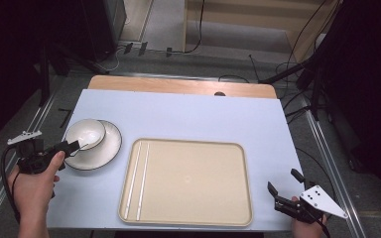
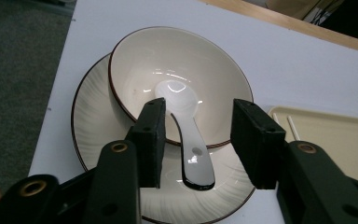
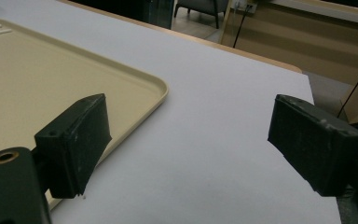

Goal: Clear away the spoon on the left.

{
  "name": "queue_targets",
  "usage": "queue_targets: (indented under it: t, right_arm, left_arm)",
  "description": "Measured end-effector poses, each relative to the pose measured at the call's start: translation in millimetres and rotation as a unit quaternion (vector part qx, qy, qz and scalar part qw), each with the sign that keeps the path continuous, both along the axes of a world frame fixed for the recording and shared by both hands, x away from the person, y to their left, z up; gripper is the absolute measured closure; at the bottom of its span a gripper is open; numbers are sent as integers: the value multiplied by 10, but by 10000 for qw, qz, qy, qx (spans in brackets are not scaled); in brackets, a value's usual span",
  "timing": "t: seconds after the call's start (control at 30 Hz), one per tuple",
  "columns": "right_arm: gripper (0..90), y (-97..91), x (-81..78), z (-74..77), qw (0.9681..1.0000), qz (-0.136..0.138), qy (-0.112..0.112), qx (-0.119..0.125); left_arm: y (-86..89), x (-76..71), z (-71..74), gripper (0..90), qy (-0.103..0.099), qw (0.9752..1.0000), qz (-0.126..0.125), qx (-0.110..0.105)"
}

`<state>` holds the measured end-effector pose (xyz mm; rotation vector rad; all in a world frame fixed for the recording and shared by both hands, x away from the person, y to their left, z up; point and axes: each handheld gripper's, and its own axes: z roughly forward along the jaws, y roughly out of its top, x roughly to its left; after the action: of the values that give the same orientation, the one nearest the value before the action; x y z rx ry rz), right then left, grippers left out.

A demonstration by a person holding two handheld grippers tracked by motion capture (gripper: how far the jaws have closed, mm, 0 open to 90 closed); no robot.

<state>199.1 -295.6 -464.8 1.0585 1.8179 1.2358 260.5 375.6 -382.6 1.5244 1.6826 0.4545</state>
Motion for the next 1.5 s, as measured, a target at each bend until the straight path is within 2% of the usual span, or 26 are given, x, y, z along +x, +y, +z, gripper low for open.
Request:
queue_targets:
  t: [0.07,0.13,0.2,0.27,0.37,0.47,0.63,0.73,0.97,1.13,1.3,1.37,1.5]
  right_arm:
    - [130,3,0,-1,10000,1,0,-8]
    - [130,4,-3,1,10000,2,-5,-14]
    - [130,1,-5,2,10000,-5,-5,-5]
    - [130,-2,-4,1,10000,-13,2,-3]
    - [130,2,-3,-1,10000,-14,2,-20]
    - [130,4,-3,-1,10000,-7,-4,-25]
    - [130,3,-4,0,10000,-7,-6,-23]
    - [130,3,-7,0,10000,-15,-1,-16]
    - [130,10,-4,-3,10000,14,6,-35]
    - [130,12,-3,-6,10000,15,9,-37]
    - [130,11,2,-10,10000,9,25,-23]
    - [130,7,3,-11,10000,4,16,-18]
    - [130,-6,1,-12,10000,-20,21,8]
  left_arm:
    - [6,4,-16,591,103,9999,47,-72]
    - [8,8,-30,619,214,9997,76,-14]
    - [15,11,-46,638,290,9995,67,-67]
    - [20,19,-67,655,358,9992,44,-189]
    - [42,30,-96,701,491,9976,-25,-483]
    - [50,26,-103,744,521,9972,17,-541]
    - [30,19,-94,785,476,9977,-27,-485]
    - [11,20,-86,852,419,9979,-30,-498]
    - [-32,26,-102,855,321,9993,-116,-163]
    - [-45,18,-103,859,291,9994,-132,-104]
    - [-59,-6,-98,862,119,9998,-123,-74]
    - [-57,-27,-76,864,22,9998,-156,-107]
    - [-60,-72,-22,865,-162,9998,-122,-43]
